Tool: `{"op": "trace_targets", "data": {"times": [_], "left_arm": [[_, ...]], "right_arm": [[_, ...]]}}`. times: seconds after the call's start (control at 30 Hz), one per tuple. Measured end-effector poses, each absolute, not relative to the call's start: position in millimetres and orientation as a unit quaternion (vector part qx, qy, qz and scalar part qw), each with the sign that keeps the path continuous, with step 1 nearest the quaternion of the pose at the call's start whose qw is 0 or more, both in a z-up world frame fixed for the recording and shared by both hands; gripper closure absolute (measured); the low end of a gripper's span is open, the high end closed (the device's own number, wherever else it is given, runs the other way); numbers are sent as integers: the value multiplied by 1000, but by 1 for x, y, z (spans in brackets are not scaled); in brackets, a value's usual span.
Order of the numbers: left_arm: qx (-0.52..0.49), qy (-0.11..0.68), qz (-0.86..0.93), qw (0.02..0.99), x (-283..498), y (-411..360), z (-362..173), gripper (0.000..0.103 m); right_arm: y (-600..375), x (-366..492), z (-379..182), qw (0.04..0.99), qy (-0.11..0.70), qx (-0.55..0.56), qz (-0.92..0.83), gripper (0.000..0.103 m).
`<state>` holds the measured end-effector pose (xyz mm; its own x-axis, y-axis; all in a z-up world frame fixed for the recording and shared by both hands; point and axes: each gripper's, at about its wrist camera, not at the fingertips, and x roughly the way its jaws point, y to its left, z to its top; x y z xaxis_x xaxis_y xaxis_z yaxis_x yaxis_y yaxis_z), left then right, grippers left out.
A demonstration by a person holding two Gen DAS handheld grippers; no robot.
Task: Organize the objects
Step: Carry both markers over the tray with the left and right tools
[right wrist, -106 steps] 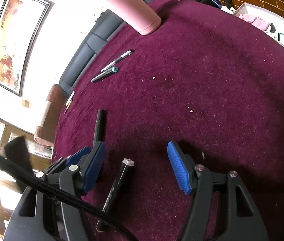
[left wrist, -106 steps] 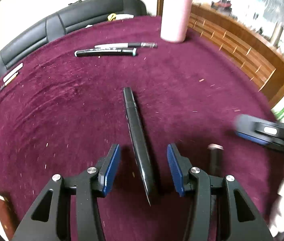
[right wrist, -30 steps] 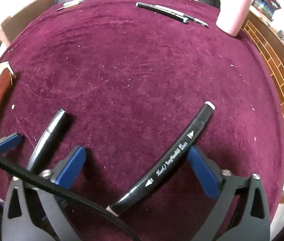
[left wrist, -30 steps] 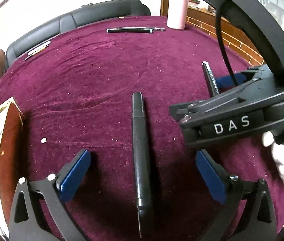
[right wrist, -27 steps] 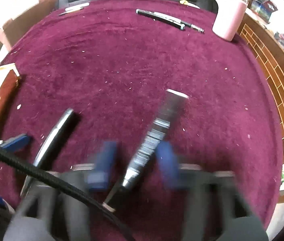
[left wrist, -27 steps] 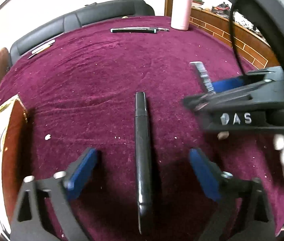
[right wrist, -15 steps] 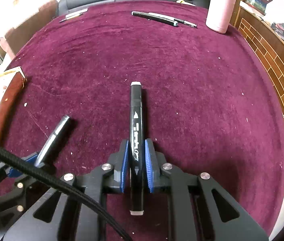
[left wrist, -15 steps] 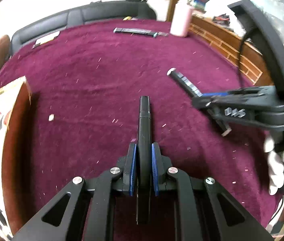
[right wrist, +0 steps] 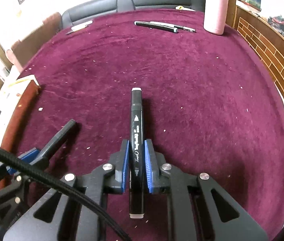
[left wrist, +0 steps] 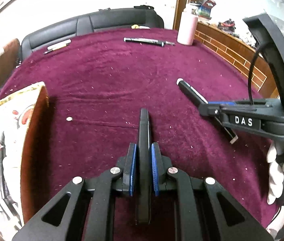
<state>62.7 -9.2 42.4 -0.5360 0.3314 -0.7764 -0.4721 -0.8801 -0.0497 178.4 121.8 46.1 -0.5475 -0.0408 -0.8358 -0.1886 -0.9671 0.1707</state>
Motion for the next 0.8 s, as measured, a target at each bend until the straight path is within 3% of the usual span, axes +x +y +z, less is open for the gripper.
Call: {"op": "trace_targets", "data": {"times": [0.27,0.8], "left_arm": [[-401,74,888,213,81,-32,62,92],[-366,29,923,112,72,-136,89,91]], "right_arm": [[102,187,63,-6,144,-460,876,90],[-20,152,103,-135,97,-445,880,90]]}}
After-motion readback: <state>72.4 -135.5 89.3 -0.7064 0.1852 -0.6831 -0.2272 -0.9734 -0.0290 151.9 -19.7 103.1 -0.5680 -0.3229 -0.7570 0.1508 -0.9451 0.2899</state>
